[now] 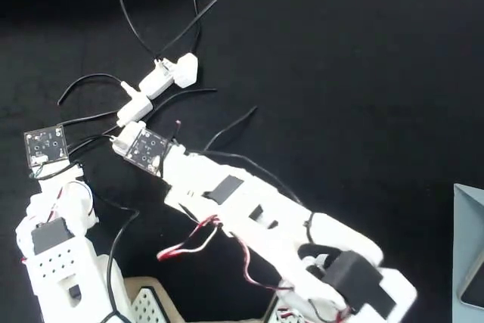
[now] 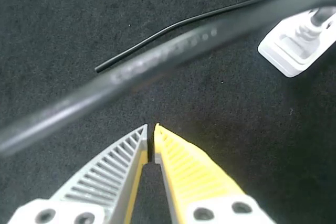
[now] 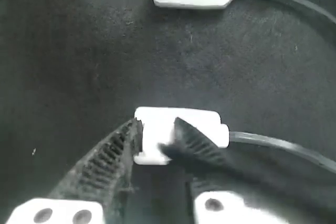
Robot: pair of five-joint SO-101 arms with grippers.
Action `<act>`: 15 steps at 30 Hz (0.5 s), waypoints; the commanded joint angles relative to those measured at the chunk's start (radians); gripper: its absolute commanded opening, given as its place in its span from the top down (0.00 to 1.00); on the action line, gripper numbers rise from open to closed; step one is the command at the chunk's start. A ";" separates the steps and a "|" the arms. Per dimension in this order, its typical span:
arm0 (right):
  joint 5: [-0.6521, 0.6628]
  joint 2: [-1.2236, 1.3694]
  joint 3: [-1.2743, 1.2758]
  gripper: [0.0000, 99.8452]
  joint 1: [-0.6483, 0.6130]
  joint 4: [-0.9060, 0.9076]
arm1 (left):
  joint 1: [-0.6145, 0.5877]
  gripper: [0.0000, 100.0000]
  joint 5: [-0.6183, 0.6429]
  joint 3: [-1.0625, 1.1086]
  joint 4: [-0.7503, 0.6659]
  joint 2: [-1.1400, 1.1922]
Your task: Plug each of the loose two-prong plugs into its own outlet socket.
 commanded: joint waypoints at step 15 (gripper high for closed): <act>0.003 -0.657 -0.068 0.81 0.025 0.460 | -0.001 0.73 0.003 -0.084 0.077 -0.012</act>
